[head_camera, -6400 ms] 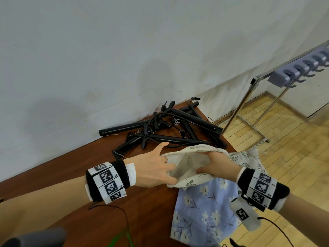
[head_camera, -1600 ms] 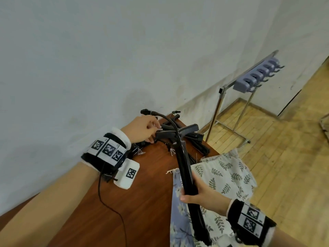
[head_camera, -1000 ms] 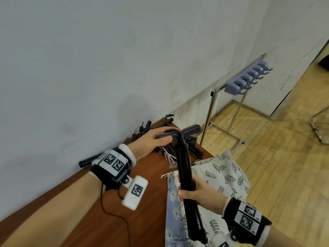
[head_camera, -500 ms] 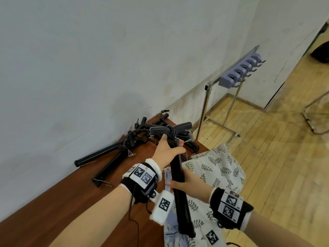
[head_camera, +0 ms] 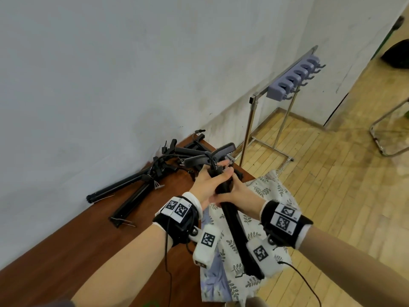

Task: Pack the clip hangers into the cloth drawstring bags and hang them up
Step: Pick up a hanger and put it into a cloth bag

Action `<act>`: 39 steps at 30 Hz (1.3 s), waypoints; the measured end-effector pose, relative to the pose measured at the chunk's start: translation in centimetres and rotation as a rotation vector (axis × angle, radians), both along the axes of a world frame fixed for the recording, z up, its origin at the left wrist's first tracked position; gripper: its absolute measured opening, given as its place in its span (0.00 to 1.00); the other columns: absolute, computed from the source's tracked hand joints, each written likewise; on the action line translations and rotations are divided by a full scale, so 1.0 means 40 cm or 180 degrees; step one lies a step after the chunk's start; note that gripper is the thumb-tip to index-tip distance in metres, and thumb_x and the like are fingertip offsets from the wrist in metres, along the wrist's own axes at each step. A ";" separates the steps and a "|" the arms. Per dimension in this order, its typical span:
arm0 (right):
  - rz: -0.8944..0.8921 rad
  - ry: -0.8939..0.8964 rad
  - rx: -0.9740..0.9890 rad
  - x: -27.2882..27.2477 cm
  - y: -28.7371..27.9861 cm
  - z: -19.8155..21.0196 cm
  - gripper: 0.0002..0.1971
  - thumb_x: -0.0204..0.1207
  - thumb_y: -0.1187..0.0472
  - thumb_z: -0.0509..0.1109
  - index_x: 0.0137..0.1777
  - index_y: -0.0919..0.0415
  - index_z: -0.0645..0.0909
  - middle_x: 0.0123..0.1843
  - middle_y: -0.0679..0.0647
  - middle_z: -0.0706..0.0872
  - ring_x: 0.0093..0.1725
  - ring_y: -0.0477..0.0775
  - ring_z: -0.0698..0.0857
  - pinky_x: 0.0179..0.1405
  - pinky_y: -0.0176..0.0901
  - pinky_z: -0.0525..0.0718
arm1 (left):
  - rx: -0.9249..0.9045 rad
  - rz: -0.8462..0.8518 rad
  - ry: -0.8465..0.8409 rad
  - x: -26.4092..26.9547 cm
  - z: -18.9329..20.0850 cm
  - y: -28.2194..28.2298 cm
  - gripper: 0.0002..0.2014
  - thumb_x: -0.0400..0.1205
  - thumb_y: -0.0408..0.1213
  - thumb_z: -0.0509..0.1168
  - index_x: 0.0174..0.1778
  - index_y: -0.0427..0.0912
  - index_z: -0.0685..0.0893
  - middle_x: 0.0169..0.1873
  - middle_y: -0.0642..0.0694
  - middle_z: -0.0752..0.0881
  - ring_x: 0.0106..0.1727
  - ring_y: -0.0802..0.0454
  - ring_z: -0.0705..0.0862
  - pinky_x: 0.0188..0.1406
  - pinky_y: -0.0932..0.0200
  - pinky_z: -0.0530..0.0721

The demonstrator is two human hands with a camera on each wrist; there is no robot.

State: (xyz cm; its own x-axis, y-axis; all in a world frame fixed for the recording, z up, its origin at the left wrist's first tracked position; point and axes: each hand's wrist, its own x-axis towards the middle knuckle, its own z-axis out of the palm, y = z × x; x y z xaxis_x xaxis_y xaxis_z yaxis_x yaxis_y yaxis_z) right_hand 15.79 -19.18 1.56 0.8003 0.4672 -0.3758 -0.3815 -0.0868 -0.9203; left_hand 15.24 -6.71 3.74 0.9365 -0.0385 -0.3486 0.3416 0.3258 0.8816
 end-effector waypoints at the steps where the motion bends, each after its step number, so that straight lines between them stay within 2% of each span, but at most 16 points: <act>1: -0.0232 -0.0115 -0.0062 -0.005 0.007 0.001 0.41 0.61 0.65 0.84 0.73 0.54 0.68 0.63 0.57 0.84 0.59 0.55 0.87 0.55 0.51 0.86 | 0.0024 -0.0006 -0.0006 0.004 0.002 -0.005 0.21 0.78 0.34 0.72 0.67 0.41 0.80 0.61 0.42 0.86 0.65 0.46 0.83 0.67 0.40 0.80; 4: -0.0465 -0.0433 -0.0095 -0.012 -0.002 -0.012 0.34 0.64 0.63 0.82 0.69 0.51 0.72 0.64 0.53 0.84 0.61 0.53 0.86 0.59 0.53 0.86 | 0.0308 -0.0206 -0.0045 0.017 -0.002 -0.011 0.23 0.76 0.37 0.74 0.67 0.45 0.78 0.58 0.47 0.85 0.63 0.49 0.83 0.68 0.40 0.79; 6: -0.0398 -0.0596 -0.0214 -0.014 -0.013 -0.007 0.27 0.70 0.68 0.78 0.67 0.59 0.72 0.60 0.59 0.85 0.51 0.53 0.88 0.50 0.46 0.89 | 0.0817 -0.0611 -0.0175 0.027 -0.001 -0.008 0.24 0.71 0.47 0.77 0.61 0.47 0.80 0.56 0.47 0.86 0.61 0.50 0.84 0.67 0.41 0.80; 7: -0.0374 -0.0714 -0.0339 -0.013 -0.018 -0.002 0.23 0.72 0.70 0.75 0.64 0.62 0.72 0.57 0.62 0.85 0.46 0.52 0.88 0.45 0.41 0.88 | 0.1106 -0.0854 -0.0270 0.036 0.003 -0.007 0.20 0.71 0.49 0.76 0.56 0.46 0.83 0.51 0.47 0.88 0.57 0.51 0.86 0.65 0.44 0.81; 9: -0.0360 -0.0913 -0.0510 -0.008 -0.034 0.004 0.19 0.74 0.71 0.73 0.62 0.61 0.73 0.51 0.61 0.86 0.41 0.48 0.88 0.41 0.37 0.87 | 0.1314 -0.1168 -0.0410 0.055 0.018 -0.007 0.08 0.76 0.44 0.74 0.46 0.48 0.84 0.42 0.48 0.88 0.47 0.55 0.87 0.55 0.53 0.84; 11: -0.0434 -0.1014 -0.0655 0.007 -0.050 0.012 0.18 0.74 0.69 0.74 0.60 0.54 0.76 0.48 0.53 0.87 0.41 0.44 0.88 0.44 0.37 0.85 | 0.1158 -0.1259 -0.0424 0.072 0.037 -0.007 0.06 0.79 0.40 0.71 0.49 0.47 0.83 0.47 0.46 0.88 0.49 0.57 0.86 0.55 0.59 0.82; 14: -0.0620 -0.1072 -0.0713 0.035 -0.068 0.016 0.20 0.73 0.63 0.77 0.63 0.51 0.78 0.51 0.48 0.88 0.52 0.46 0.87 0.57 0.47 0.85 | 0.0826 -0.1208 -0.0367 0.097 0.032 -0.017 0.13 0.79 0.40 0.70 0.57 0.42 0.83 0.56 0.42 0.87 0.62 0.48 0.83 0.69 0.50 0.79; 18: -0.0794 -0.1006 -0.0941 0.058 -0.079 0.016 0.35 0.60 0.46 0.81 0.67 0.52 0.73 0.56 0.48 0.87 0.55 0.48 0.88 0.61 0.55 0.85 | 0.0129 -0.1061 -0.0236 0.102 0.015 -0.049 0.10 0.83 0.32 0.65 0.59 0.40 0.82 0.52 0.44 0.87 0.59 0.47 0.85 0.65 0.51 0.82; 21: -0.0917 -0.0911 -0.0742 0.069 -0.089 0.010 0.40 0.65 0.59 0.83 0.72 0.55 0.62 0.56 0.52 0.88 0.52 0.50 0.90 0.58 0.51 0.87 | -0.0033 -0.1109 -0.0170 0.112 0.015 -0.057 0.15 0.85 0.35 0.62 0.66 0.34 0.80 0.56 0.38 0.85 0.59 0.45 0.85 0.62 0.47 0.82; 22: -0.0860 -0.0869 -0.0720 0.075 -0.094 0.006 0.41 0.66 0.61 0.83 0.74 0.53 0.62 0.56 0.51 0.88 0.53 0.49 0.90 0.58 0.48 0.87 | -0.0104 -0.1182 -0.0125 0.118 0.016 -0.056 0.15 0.86 0.37 0.60 0.66 0.35 0.80 0.58 0.37 0.85 0.61 0.44 0.83 0.63 0.46 0.80; 25: -0.0667 -0.0752 -0.0877 0.089 -0.109 0.019 0.28 0.64 0.57 0.84 0.64 0.57 0.79 0.54 0.52 0.89 0.54 0.50 0.89 0.59 0.48 0.85 | -0.0920 -0.1332 0.0261 0.129 0.006 -0.038 0.19 0.86 0.44 0.57 0.68 0.35 0.77 0.63 0.37 0.80 0.66 0.42 0.75 0.67 0.45 0.72; 27: -0.0783 -0.0681 -0.0810 0.099 -0.119 0.023 0.17 0.68 0.61 0.81 0.56 0.62 0.83 0.50 0.57 0.90 0.51 0.54 0.90 0.54 0.47 0.86 | -0.1321 -0.1401 0.0430 0.132 -0.007 -0.024 0.23 0.85 0.44 0.58 0.74 0.35 0.72 0.68 0.36 0.76 0.68 0.40 0.71 0.73 0.39 0.68; 31: -0.0780 -0.0858 -0.1030 0.115 -0.130 0.025 0.07 0.73 0.63 0.77 0.50 0.57 0.84 0.43 0.51 0.89 0.43 0.44 0.88 0.39 0.28 0.82 | -0.1424 -0.1402 0.0394 0.147 -0.040 -0.023 0.20 0.85 0.41 0.57 0.71 0.35 0.72 0.67 0.38 0.80 0.70 0.42 0.78 0.65 0.39 0.81; 33: -0.0819 -0.0941 -0.1265 0.127 -0.128 0.008 0.07 0.73 0.61 0.77 0.50 0.54 0.84 0.43 0.49 0.88 0.42 0.42 0.87 0.43 0.32 0.83 | -0.1468 -0.1192 0.0582 0.169 -0.053 -0.037 0.19 0.82 0.39 0.61 0.69 0.40 0.70 0.64 0.34 0.80 0.66 0.40 0.80 0.55 0.40 0.86; 36: -0.0951 -0.1089 -0.1604 0.143 -0.128 -0.023 0.10 0.71 0.55 0.78 0.51 0.49 0.83 0.56 0.50 0.86 0.55 0.49 0.86 0.62 0.47 0.82 | -0.0698 -0.0487 0.0948 0.230 -0.103 -0.038 0.20 0.86 0.34 0.58 0.75 0.36 0.69 0.65 0.35 0.78 0.67 0.41 0.77 0.48 0.43 0.87; 39: -0.1173 -0.0925 -0.1711 0.155 -0.137 -0.039 0.18 0.69 0.50 0.79 0.57 0.45 0.80 0.62 0.45 0.75 0.61 0.48 0.79 0.74 0.53 0.73 | 0.0708 -0.0346 0.1085 0.280 -0.179 0.011 0.14 0.86 0.33 0.58 0.65 0.34 0.80 0.59 0.41 0.85 0.61 0.47 0.80 0.57 0.52 0.80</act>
